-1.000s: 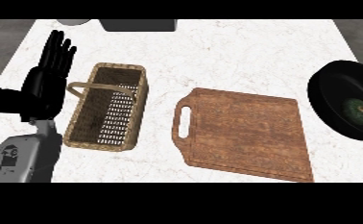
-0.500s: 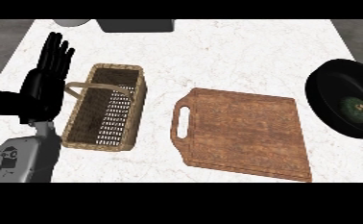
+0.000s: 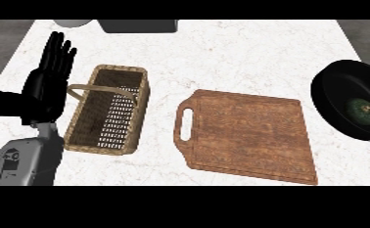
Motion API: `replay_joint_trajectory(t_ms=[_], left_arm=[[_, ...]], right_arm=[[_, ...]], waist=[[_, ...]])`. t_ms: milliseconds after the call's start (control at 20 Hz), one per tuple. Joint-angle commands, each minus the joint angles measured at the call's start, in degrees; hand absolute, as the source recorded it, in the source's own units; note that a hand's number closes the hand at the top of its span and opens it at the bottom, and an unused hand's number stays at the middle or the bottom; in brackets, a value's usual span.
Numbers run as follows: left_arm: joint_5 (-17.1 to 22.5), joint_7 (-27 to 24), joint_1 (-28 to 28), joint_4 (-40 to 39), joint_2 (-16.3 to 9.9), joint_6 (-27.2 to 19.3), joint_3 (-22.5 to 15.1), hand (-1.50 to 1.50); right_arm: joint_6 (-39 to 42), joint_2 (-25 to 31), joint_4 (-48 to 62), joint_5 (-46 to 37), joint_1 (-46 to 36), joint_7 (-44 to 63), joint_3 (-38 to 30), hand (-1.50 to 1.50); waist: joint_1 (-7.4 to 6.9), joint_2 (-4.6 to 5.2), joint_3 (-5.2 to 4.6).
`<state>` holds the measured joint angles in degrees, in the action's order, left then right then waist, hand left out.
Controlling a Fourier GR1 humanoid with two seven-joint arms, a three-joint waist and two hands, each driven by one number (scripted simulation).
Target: Pick the squash from the cutting board and place it in the pot
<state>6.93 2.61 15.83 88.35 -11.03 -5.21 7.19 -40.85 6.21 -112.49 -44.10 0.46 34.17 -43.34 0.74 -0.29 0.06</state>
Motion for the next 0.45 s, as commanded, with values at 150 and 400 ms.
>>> replay_joint_trajectory(t_ms=[150,400], left_arm=[[-1.2,0.7,1.8,-1.6,0.4,-1.0,0.0,0.0],[0.4,3.3,1.5,0.7,-0.7,0.1,1.1,0.0]], right_arm=[[-0.3,-3.9,-7.7,15.6,14.6,-9.3,-4.0,-1.5],[-1.1,-6.1,-12.3,21.0,23.5,-10.7,-3.8,-1.5]], waist=[[0.19,0.15,-0.03],[0.09,0.12,-0.03]])
